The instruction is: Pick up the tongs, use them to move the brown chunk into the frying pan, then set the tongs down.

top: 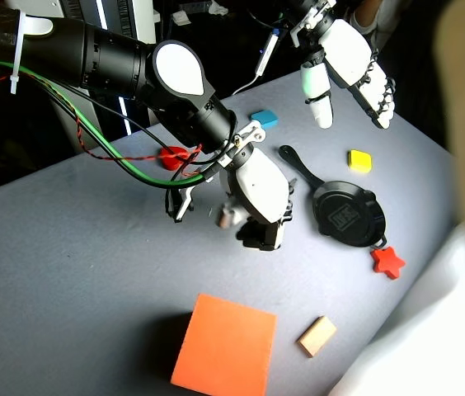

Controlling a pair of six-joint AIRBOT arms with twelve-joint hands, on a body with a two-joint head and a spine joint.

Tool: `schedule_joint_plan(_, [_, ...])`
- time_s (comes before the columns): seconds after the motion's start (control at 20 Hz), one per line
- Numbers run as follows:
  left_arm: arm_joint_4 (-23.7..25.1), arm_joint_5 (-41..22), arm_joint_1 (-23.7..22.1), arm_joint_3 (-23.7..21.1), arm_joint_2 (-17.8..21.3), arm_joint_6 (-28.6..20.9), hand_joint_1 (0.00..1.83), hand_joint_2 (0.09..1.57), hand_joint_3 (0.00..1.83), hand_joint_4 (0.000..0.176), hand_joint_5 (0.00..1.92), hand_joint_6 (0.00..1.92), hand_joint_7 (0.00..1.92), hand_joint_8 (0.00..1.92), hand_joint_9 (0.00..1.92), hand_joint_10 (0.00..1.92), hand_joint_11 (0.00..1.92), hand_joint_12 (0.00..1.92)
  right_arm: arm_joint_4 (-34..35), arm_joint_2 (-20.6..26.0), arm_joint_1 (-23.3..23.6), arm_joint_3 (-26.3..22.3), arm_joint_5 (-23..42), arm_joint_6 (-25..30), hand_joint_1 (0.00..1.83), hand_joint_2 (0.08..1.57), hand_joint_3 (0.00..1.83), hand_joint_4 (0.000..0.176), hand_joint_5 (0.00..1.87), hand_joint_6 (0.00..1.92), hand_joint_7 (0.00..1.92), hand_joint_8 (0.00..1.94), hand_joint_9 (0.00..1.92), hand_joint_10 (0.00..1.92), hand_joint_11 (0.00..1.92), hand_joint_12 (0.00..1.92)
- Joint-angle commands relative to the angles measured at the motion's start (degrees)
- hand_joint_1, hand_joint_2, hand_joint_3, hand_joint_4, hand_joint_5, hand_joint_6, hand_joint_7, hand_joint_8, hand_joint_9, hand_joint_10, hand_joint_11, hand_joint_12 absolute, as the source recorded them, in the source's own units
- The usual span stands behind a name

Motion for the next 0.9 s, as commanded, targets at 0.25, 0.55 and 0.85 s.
schedule_joint_plan(0.25, [5.3, -3.4, -0.5, 0.1, 0.1, 0.3, 0.05, 1.30, 0.00, 0.017, 0.00, 0.00, 0.00, 0.00, 0.00, 0.00, 0.00, 0.11, -2.6, 3.9, 0.3, -6.5, -0.4, -0.4, 0.96, 1.42, 0.00, 0.176, 1.41, 1.92, 1.63, 1.91, 1.74, 1.92, 1.68, 1.92])
schedule_joint_plan(0.55, [5.3, -3.4, -0.6, 0.1, 0.1, 0.3, 0.03, 1.30, 0.00, 0.017, 0.00, 0.00, 0.00, 0.00, 0.00, 0.00, 0.00, 0.13, -2.6, 5.5, 3.9, -7.4, 0.0, -1.1, 0.98, 1.40, 0.00, 0.176, 1.40, 1.92, 1.61, 1.94, 1.72, 1.92, 1.66, 1.92])
schedule_joint_plan(0.85, [5.3, -3.4, -0.6, 0.1, 0.1, 0.3, 0.05, 1.30, 0.00, 0.020, 0.00, 0.00, 0.00, 0.00, 0.00, 0.00, 0.00, 0.11, -2.6, -1.6, 8.1, 6.8, 5.5, 4.5, 1.00, 1.39, 0.00, 0.176, 1.38, 1.92, 1.60, 1.92, 1.71, 1.92, 1.65, 1.92])
